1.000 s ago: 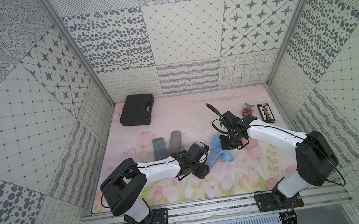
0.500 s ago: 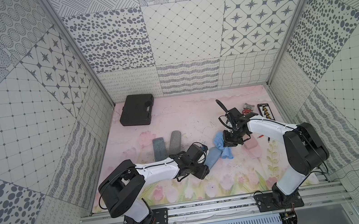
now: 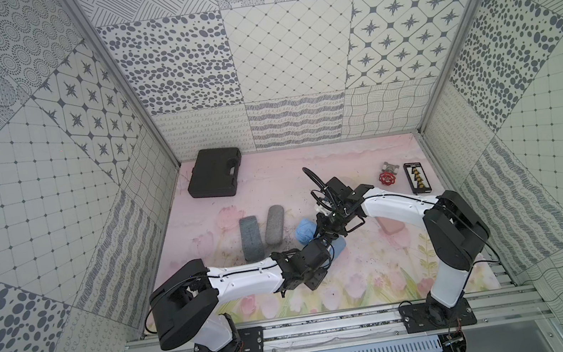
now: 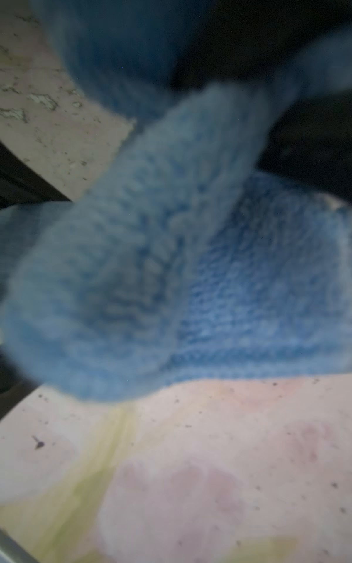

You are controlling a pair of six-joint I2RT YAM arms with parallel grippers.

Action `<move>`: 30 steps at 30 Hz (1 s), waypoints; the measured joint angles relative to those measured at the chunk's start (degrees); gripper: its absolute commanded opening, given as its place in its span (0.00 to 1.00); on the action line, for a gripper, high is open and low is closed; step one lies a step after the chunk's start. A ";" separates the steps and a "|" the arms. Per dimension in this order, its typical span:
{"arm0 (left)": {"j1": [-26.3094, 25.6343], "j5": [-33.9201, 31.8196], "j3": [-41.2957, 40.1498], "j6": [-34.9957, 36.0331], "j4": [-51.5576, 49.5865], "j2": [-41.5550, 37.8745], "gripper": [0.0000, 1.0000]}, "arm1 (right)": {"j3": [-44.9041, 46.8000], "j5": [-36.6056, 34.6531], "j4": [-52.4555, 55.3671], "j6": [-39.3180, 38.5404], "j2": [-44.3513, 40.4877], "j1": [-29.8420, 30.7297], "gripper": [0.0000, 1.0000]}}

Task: Wipe the eyeglass case
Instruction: Wipe the dirt from the eyeglass case.

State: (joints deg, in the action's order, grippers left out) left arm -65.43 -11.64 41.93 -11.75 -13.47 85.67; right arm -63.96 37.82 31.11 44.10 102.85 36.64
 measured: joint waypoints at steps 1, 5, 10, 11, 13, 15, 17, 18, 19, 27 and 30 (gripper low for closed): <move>-0.39 0.00 -0.07 0.46 -0.37 -0.02 0.09 | 2.12 1.92 -1.88 0.76 0.02 -1.09 0.00; -1.49 -0.98 -0.22 2.10 -0.42 -0.07 0.08 | 3.30 1.57 1.97 -4.20 -0.13 -8.04 0.00; -2.86 -5.62 -0.20 2.73 -0.55 0.39 0.08 | -3.61 -17.51 17.00 -14.47 -0.20 -13.27 0.00; -3.17 -6.69 -0.15 2.73 -0.52 0.59 0.08 | -5.51 -20.28 19.50 -15.63 -0.17 -12.81 0.00; -4.15 -8.72 0.15 2.97 -0.59 1.42 0.08 | -10.86 -24.81 23.93 -17.70 -0.11 -10.21 0.00; -5.27 -10.78 0.83 3.23 -0.81 2.56 0.08 | -16.92 -27.19 26.45 -18.73 0.68 -6.16 0.00; -6.32 -12.57 1.57 3.37 -0.92 3.67 0.08 | -22.47 -27.54 27.02 -19.08 2.69 -1.46 0.00; -6.91 -13.55 1.97 3.37 -0.92 4.28 0.08 | -24.68 -26.91 26.67 -19.06 4.11 0.92 0.00; -7.43 -14.69 2.36 3.37 -1.01 4.92 0.07 | -26.14 -25.55 26.05 -18.78 5.60 2.78 0.00; -9.73 -20.57 4.90 2.29 -2.78 8.39 0.03 | -13.57 -9.07 16.61 -12.81 8.68 4.76 0.00; -10.25 -20.24 6.05 2.10 -2.58 9.57 0.02 | -4.59 -2.80 9.51 -12.13 4.94 -1.36 0.00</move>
State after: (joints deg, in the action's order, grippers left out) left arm -75.68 -31.88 47.99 -9.65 -16.05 95.24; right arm -68.55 35.03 40.62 31.97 107.79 35.29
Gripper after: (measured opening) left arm 0.602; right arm 0.128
